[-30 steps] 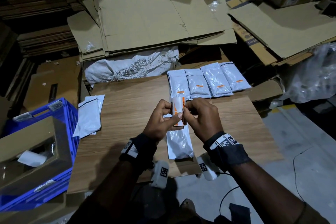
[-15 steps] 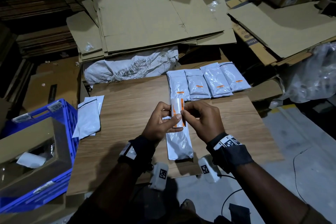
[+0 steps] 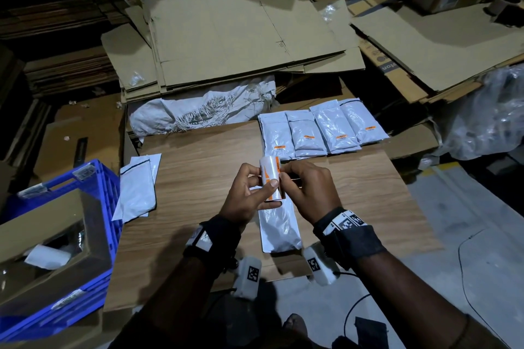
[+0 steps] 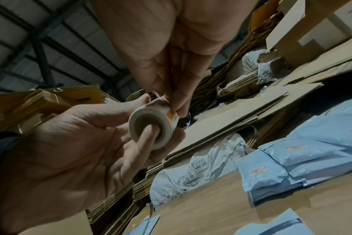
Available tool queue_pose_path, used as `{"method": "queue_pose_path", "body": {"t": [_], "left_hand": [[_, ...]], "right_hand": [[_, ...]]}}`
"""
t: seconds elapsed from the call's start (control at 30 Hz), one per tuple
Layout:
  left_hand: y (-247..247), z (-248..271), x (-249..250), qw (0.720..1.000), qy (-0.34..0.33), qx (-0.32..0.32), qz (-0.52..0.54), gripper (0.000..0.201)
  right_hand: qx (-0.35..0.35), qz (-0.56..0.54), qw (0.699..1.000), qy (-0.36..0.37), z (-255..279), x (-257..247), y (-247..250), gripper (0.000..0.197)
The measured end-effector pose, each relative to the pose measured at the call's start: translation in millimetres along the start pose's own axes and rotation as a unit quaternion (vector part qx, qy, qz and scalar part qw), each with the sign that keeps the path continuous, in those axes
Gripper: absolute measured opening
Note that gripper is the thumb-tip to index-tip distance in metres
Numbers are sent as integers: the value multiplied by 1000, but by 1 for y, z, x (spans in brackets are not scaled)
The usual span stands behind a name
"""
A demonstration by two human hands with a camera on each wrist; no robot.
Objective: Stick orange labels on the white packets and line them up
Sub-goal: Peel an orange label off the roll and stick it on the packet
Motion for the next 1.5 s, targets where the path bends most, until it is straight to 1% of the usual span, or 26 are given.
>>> {"method": "queue_pose_path", "body": {"t": [0.07,0.13,0.27,0.37,0.43,0.47,0.53,0.67,0.77,0.83,0.93,1.07,1.2,1.3,1.4,1.5], "left_hand": [[0,-1,0,1000,4,-2,-1,49],[-1,0,0,1000,5,-8,-11,49],[-2,2,1,1000,0,-14,-16,49],[-3,4,1,1000,0,-14,-16,51],[-3,5,0,1000,3,-13,-12,51],[-3,5,-1,1000,5,-14,-8,51],[-3,6,-3,1000,7,-18,2,50],[-1,8,-3,1000,12,-20,16,50],[2,8,-4,999,22,-27,20,50],[4,7,-5,999,27,-37,19,48],[6,7,-6,998,30,-45,11,47],[7,6,-11,998,26,-55,-3,46],[4,4,-16,997,19,-72,-20,43],[-1,0,-22,996,29,-76,-42,41],[-6,-8,-35,993,38,-71,-83,41],[-19,-24,-54,986,44,-73,-146,41]], "right_hand": [[-8,-16,1000,-4,1,0,2,8],[-4,-5,1000,8,1,1,3,8],[4,12,1000,25,2,-1,5,16],[7,83,996,44,5,-5,9,22],[4,130,991,37,6,-8,10,23],[0,137,990,26,5,-7,10,23],[-10,121,993,4,5,-6,10,22],[-23,12,1000,-14,3,-2,14,14],[-24,-33,999,-19,2,1,19,18],[-24,-32,999,-8,2,3,22,19],[-1,-8,1000,8,3,6,25,13],[21,19,999,20,2,13,31,10],[37,61,997,32,3,20,39,14],[65,62,996,1,5,28,51,14],[102,31,992,-61,9,49,67,13],[117,11,985,-126,21,74,84,17]]}}
Point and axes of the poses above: each hand's wrist, its own z-axis away from the middle knuckle, its own y-axis out of the back of the hand, x = y × z, the point moved 1 cm from there along -z, towards the middle knuckle, and after that the axes turned 2 degrees about x, right-handed, at the moved point
